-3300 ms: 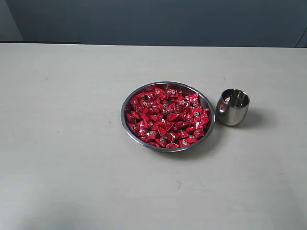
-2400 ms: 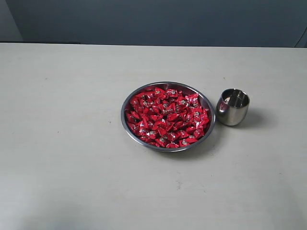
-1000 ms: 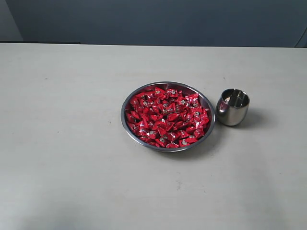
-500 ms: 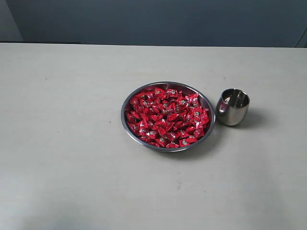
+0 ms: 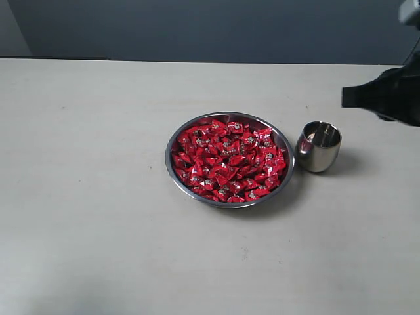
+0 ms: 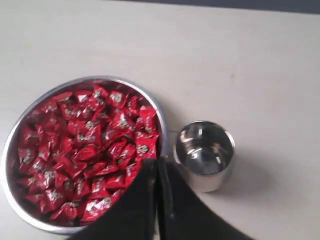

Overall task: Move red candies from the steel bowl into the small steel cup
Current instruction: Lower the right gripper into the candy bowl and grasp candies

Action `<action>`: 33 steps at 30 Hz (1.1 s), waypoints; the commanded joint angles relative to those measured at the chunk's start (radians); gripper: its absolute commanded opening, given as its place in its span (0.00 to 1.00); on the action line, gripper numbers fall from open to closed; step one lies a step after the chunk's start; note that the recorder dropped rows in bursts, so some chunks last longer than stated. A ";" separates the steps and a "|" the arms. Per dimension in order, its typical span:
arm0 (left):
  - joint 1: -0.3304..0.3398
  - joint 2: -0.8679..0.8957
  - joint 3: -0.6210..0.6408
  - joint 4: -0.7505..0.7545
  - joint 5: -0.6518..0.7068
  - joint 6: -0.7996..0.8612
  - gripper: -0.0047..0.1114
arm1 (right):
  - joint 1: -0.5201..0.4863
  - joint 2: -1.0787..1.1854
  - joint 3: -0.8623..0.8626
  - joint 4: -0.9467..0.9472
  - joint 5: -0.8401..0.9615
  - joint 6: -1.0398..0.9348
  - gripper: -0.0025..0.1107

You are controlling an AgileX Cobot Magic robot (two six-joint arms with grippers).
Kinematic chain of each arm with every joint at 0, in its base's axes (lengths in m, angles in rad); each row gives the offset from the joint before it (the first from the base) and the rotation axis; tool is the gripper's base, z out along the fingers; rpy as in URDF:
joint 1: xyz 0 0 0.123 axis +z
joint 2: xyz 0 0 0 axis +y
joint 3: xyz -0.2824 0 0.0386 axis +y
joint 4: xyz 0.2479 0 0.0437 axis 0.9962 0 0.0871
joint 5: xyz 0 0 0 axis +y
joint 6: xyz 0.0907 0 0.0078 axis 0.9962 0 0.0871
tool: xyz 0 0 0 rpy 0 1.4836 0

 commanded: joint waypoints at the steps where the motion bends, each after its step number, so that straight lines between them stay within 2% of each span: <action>1: -0.008 -0.005 -0.008 0.002 -0.005 -0.002 0.04 | 0.127 0.183 -0.074 0.020 -0.004 -0.012 0.20; 3: -0.008 -0.005 -0.008 0.002 -0.005 -0.002 0.04 | 0.203 0.309 -0.140 0.016 -0.002 -0.042 0.33; 9: -0.008 -0.005 -0.008 0.002 -0.005 -0.002 0.04 | 0.294 0.579 -0.311 -0.010 0.005 -0.046 0.33; 13: -0.008 -0.005 -0.008 0.002 -0.005 -0.002 0.04 | 0.294 0.727 -0.428 -0.047 0.059 -0.046 0.33; 28: -0.008 -0.005 -0.008 0.002 -0.005 -0.002 0.04 | 0.287 0.911 -0.566 -0.057 0.044 -0.024 0.33; 30: -0.008 -0.005 -0.008 0.002 -0.005 -0.002 0.04 | 0.287 0.918 -0.566 -0.071 0.047 -0.024 0.31; 33: -0.008 -0.005 -0.008 0.002 -0.005 -0.002 0.04 | 0.287 0.916 -0.566 -0.102 0.057 -0.023 0.11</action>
